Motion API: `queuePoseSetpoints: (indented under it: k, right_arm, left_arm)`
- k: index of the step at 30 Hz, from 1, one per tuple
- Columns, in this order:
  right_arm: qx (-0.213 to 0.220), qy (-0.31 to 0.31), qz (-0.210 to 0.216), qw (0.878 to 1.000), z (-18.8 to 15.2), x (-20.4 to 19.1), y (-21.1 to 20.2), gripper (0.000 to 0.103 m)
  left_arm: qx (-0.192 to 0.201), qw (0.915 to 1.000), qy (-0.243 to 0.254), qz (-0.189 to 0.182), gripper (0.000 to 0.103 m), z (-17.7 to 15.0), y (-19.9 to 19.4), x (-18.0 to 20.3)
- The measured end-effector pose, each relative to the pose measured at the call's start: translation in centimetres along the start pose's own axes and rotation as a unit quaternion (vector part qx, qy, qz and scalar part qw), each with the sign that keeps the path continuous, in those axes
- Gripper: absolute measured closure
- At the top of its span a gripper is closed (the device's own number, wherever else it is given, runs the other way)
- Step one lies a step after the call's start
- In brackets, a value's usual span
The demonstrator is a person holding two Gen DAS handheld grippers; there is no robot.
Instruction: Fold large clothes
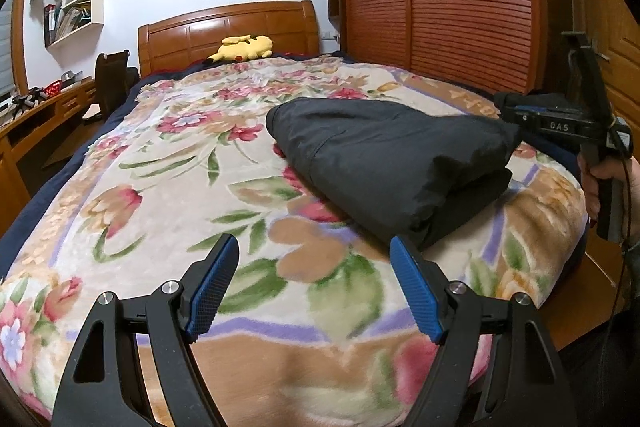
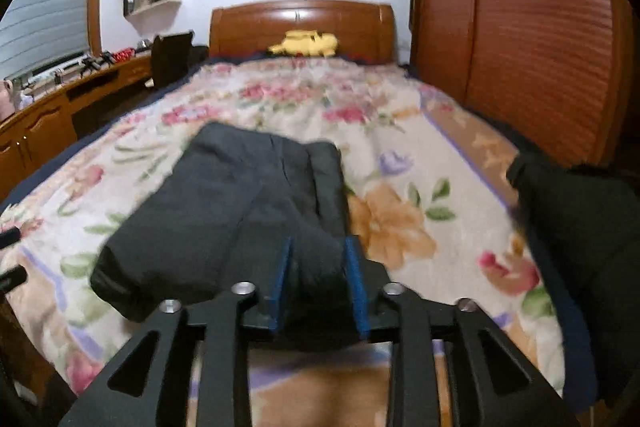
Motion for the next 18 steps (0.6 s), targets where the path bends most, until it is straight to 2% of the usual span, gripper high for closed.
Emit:
queuePoseSetpoints:
  k: [1, 2, 7, 9, 11, 13, 18]
  right_arm:
    - [0.009, -0.002, 0.001, 1.0, 0.2, -0.3, -0.5, 0.052]
    - [0.02, -0.006, 0.005, 1.0, 0.4, -0.7, -1.0, 0.05]
    - [0.071, -0.025, 0.065, 0.995, -1.0, -2.8, -2.7, 0.049]
    - [0.075, -0.04, 0.091, 0.992, -1.2, -4.1, -2.4, 0.049]
    - [0.069, -0.054, 0.118, 0.989, -1.6, -5.7, -2.2, 0.049]
    - [0.056, -0.06, 0.135, 0.987, -1.9, -7.0, -1.2, 0.063]
    - [0.012, -0.08, 0.149, 0.985, -2.6, -9.3, 2.6, 0.067]
  left_arm:
    - [0.002, 1.0, -0.001, -0.001, 0.02, 0.0, -0.1, 0.0]
    - [0.004, 1.0, -0.002, -0.002, 0.019, 0.0, -0.2, -0.1]
    - [0.01, 0.9999, 0.002, -0.002, 0.004, 0.0, -0.7, -0.1]
    - [0.011, 0.9999, 0.001, -0.002, 0.004, -0.1, -0.8, -0.3]
    - [0.011, 0.9999, -0.002, 0.0, 0.004, -0.1, -0.8, -0.6]
    - [0.012, 0.9999, -0.005, 0.004, 0.004, -0.2, -0.8, -0.8]
    - [0.005, 0.9999, -0.015, 0.001, 0.004, -0.5, -0.7, -1.2]
Point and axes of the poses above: each gripper's, at about its wrist camera, not at the fingertips, and y roughly the way its jaws point, x to its right, z to its top, the point moved 2 cm from there along y, roughly the way its jaws point, and after that the axes turned 5 degrees about -z, right-handed, at the moved point
